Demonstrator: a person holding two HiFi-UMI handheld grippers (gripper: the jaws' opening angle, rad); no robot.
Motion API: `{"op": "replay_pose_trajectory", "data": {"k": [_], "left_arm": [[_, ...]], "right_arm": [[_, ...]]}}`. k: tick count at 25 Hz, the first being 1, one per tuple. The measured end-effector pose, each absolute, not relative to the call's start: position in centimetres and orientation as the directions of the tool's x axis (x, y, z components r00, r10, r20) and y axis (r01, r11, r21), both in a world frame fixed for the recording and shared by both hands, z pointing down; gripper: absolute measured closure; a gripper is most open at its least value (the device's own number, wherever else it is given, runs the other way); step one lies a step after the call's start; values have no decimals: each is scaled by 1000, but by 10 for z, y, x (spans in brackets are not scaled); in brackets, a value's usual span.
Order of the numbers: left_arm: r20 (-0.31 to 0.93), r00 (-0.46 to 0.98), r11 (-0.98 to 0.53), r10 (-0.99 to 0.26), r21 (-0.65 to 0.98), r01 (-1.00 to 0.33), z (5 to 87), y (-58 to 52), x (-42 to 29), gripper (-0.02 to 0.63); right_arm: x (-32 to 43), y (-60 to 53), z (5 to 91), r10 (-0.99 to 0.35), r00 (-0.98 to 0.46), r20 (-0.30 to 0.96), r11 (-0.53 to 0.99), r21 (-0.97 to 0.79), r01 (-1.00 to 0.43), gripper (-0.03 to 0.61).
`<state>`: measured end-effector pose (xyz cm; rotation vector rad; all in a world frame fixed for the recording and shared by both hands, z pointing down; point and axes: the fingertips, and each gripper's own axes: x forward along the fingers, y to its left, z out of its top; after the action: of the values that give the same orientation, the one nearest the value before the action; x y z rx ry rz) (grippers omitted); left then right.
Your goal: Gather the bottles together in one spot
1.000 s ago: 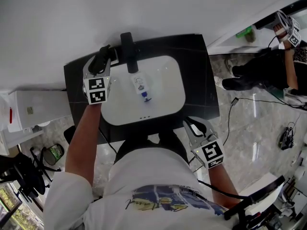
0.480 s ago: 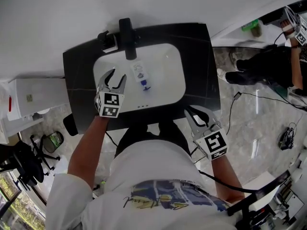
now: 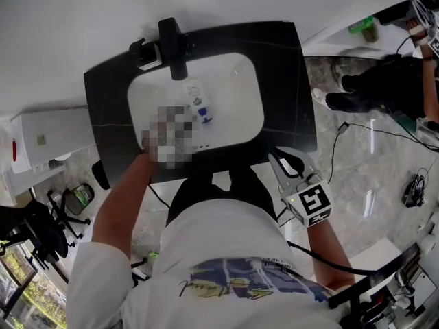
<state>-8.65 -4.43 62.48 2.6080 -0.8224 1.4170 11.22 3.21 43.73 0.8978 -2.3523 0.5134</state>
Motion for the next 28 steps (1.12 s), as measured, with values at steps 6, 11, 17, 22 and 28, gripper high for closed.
{"op": "replay_pose_trajectory", "data": {"k": [6, 11, 17, 22, 28], "left_arm": [[855, 405, -945, -323, -269, -186, 651, -34, -77, 453], [890, 381, -935, -251, -324, 142, 677, -23, -68, 438], [922, 335, -884, -194, -312, 348, 703, -32, -66, 399], [940, 319, -854, -118, -260, 451, 715, -23, -62, 382], [952, 288, -784, -107, -259, 564, 730, -22, -51, 368]], "right_arm": [[115, 36, 442, -491, -604, 627, 679, -159, -717, 538], [116, 41, 448, -498, -582, 643, 647, -172, -743, 539], [117, 47, 455, -504, -550, 667, 611, -175, -772, 540], [116, 47, 454, -517, -532, 670, 589, -173, -790, 539], [118, 51, 456, -521, -515, 680, 563, -179, -807, 540]]}}
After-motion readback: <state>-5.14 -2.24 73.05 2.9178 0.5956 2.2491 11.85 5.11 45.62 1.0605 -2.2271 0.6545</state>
